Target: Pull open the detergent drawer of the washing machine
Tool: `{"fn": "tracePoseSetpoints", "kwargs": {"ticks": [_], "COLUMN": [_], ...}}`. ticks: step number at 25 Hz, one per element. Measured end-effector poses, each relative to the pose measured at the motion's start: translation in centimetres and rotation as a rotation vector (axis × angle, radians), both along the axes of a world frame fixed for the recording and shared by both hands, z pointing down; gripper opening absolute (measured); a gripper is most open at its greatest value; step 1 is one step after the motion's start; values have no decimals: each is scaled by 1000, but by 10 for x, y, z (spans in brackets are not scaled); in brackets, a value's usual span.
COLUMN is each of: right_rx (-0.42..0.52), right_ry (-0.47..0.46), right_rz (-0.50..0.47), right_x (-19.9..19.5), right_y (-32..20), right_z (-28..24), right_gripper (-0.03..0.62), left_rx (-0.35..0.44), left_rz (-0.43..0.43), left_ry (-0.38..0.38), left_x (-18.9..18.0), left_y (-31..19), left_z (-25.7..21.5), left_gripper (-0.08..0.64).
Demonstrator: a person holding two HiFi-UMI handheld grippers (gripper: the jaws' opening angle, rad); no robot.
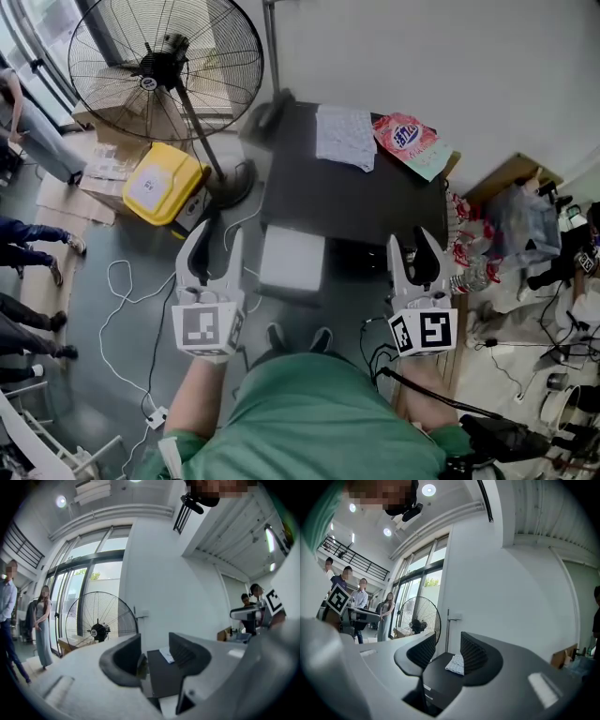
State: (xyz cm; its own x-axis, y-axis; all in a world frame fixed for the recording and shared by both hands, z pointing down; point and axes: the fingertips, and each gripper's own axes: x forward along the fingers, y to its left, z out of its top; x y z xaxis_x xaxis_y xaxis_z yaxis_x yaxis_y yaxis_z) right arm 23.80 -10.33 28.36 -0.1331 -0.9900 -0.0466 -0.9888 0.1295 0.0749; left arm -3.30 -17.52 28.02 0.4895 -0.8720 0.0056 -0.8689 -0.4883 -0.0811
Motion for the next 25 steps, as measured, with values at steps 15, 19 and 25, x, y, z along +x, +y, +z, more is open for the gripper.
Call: {"fn": "tracePoseSetpoints", "kwargs": {"ticks": [15,19,25], "right_rx": [-2,-4,-8], "right_ry": [2,2,4], "right_rz": [-5,-2,2], "right_x": [1,3,0], "right_y": [-9,-9,-12], "right_z": [3,4,5], "right_gripper": [149,149,149], "left_rx": [-12,-19,-23], "left_rz": [-5,-6,-3], "left_ry": [-5,-1,-2], "left_x": [0,2,-2], "left_y": [-10,-11,-14], "left_z": [5,6,9], "left_gripper": [179,179,179]}}
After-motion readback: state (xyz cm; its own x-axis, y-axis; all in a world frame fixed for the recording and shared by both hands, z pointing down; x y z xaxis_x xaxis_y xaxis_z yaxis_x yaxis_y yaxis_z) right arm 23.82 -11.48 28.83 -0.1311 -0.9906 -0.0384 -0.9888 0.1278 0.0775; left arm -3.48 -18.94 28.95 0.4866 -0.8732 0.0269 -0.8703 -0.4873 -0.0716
